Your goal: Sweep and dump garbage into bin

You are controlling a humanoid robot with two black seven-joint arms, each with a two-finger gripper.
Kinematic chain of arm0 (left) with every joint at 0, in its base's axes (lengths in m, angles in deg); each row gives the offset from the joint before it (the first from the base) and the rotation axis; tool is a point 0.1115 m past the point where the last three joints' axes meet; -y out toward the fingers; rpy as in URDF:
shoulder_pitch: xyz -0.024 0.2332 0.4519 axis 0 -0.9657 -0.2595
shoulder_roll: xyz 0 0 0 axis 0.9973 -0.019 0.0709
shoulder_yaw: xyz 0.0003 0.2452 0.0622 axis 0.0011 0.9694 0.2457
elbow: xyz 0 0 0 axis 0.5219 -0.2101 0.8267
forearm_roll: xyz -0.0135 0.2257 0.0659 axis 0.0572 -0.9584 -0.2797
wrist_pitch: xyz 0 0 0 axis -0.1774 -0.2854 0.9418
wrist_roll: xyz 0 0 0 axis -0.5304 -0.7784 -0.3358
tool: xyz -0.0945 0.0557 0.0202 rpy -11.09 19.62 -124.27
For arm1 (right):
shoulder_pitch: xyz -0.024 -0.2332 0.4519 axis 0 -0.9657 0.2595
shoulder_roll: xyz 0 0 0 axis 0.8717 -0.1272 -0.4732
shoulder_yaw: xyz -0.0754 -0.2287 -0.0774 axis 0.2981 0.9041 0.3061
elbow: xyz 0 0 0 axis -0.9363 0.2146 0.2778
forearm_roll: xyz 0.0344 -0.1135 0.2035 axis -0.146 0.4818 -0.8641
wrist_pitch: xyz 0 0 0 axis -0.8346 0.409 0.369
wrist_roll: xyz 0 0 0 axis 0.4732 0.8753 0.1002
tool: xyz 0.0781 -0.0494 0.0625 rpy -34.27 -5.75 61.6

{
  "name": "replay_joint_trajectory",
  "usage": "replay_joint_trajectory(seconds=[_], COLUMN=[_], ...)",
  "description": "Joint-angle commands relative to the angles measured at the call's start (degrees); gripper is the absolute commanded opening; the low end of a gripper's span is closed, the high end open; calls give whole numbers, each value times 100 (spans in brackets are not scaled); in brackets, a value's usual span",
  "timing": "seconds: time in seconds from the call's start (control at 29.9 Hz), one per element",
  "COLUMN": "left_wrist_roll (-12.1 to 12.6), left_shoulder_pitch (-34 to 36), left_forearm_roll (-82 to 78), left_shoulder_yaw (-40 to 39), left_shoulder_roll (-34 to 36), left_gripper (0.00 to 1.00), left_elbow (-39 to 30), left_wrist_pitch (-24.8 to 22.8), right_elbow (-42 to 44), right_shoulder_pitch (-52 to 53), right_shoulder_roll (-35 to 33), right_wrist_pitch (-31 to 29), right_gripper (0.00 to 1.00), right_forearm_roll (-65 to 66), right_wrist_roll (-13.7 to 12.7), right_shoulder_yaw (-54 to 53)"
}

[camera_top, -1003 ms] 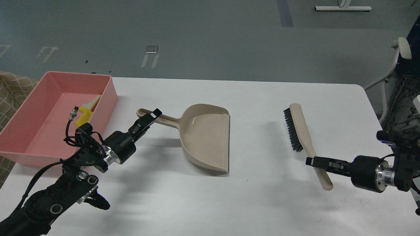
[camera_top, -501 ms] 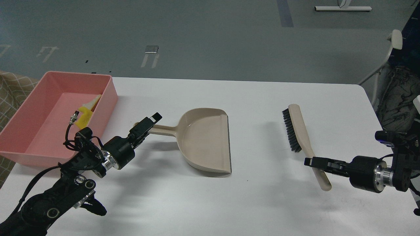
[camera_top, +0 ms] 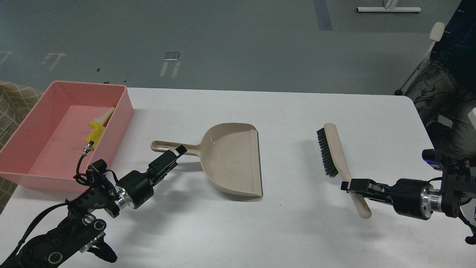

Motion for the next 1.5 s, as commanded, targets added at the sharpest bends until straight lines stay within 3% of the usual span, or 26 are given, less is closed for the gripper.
replay_joint_trajectory(seconds=[0.0, 0.27, 0.47, 0.67, 0.74, 0.87, 0.94, 1.14, 1.24, 1.34, 1.47], left_wrist_roll=[-107, -192, -192, -192, -192, -192, -192, -192, -192, -192, -192], left_shoulder_pitch=[-119, -348, -804, -1209, -1279, -1481, -1552, -1964, -2359, -2484, -2396], left_forearm_roll=[14, 32, 40, 58, 58, 58, 58, 479, 821, 1120, 1752], left_shoulder_yaw=[-90, -143, -783, -1329, -1408, -1663, -1742, -2076, -2514, -3190, -4200], left_shoulder_roll=[214, 505, 540, 549, 557, 575, 654, 1032, 1207, 1243, 1208], left_gripper=[98, 98, 98, 98, 98, 98, 98, 98, 98, 98, 98], left_elbow=[-226, -543, -938, -1184, -1228, -1387, -1422, -1905, -2116, -2196, -2187], left_wrist_pitch=[-188, -251, -759, -1313, -1358, -1472, -1490, -1674, -1858, -2375, -2400], right_elbow=[102, 207, 286, 251, 242, 199, 181, 5, 5, 75, 206], right_shoulder_pitch=[34, 61, 61, 78, 87, 87, 87, 87, 79, 96, 324], right_shoulder_roll=[31, 31, 23, 5, 5, -82, -161, -926, -1321, -1436, -1358], right_wrist_pitch=[-94, -138, -138, -147, -174, -226, -226, -319, -319, -319, -319], right_gripper=[3, 7, 33, 52, 55, 72, 74, 92, 94, 94, 94], right_forearm_roll=[-27, -10, -10, -19, -19, -19, -27, -45, -54, -36, -19], right_wrist_roll=[0, -9, -79, -123, -123, -123, -123, -1, 157, 359, 378], right_shoulder_yaw=[1, 18, 36, 27, 27, 27, 18, -393, -841, -1193, -1851])
